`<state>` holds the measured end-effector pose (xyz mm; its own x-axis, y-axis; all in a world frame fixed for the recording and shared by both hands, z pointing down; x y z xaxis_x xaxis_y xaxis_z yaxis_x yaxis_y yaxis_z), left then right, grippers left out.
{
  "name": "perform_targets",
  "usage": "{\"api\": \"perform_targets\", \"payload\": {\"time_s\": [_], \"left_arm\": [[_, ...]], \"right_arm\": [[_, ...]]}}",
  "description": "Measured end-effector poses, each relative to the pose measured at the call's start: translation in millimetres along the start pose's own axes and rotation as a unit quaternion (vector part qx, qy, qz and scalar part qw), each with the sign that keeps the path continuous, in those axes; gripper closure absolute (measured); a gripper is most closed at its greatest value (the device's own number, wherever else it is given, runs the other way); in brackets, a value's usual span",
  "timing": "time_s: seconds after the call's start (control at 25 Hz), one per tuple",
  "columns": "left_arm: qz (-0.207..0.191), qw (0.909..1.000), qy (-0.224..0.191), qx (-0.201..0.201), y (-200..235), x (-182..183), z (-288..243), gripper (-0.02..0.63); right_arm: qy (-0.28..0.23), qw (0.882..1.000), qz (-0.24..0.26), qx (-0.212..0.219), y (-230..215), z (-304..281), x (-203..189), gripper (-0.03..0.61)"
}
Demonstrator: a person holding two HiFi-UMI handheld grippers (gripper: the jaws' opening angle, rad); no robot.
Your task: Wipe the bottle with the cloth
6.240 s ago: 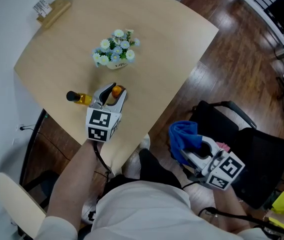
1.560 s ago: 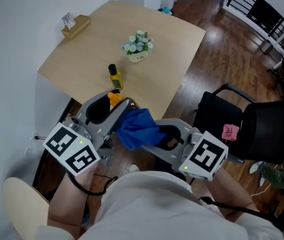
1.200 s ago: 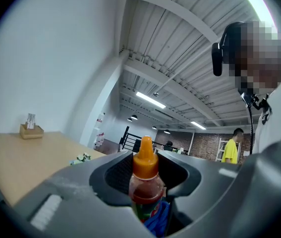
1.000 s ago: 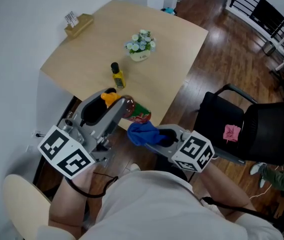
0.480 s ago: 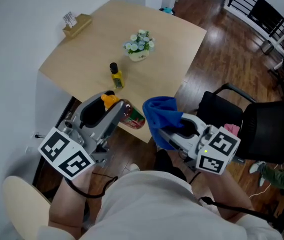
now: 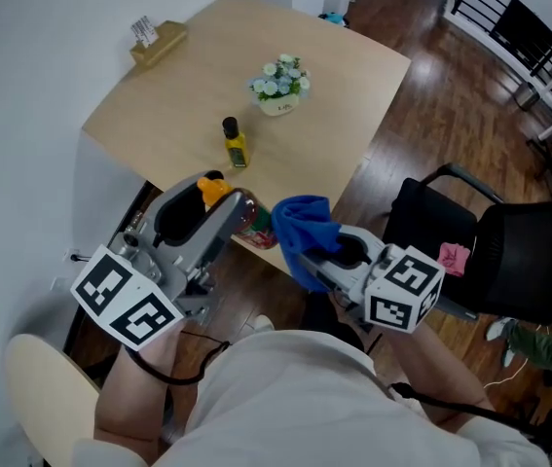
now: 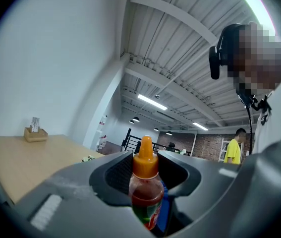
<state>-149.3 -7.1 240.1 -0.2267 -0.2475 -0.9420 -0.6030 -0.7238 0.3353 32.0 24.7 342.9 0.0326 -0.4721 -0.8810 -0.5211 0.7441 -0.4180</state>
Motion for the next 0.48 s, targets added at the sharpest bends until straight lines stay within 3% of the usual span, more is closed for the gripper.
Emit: {"api": "perform_targets", "payload": {"time_s": [0.28,0.48], "left_arm": [[0.003,0.9999,-0.015,0.000,-2.3,7.9,0.5,0.454],[0.010,0.9995,-0.026,-0.017,-4.7,13.3,-5.2,0.454]], "right_arm": [[0.038,0.996,-0.085,-0.006,-24.8,-7.2,-50.1,0.440],[0.028,0.984,-0.169,0.058,-11.9,-21.9,-56.2,0.440]]}}
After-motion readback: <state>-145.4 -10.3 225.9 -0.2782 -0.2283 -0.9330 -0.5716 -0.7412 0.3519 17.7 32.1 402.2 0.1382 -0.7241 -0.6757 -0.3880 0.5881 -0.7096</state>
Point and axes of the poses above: the fingertips, and each gripper's own axes: z backward along the fingers, y to its left, x out of its top, the point moved 6 cm from there along z, backward along the fingers, and after that the axes turned 1 degree about -y, right-handed, at the moved point
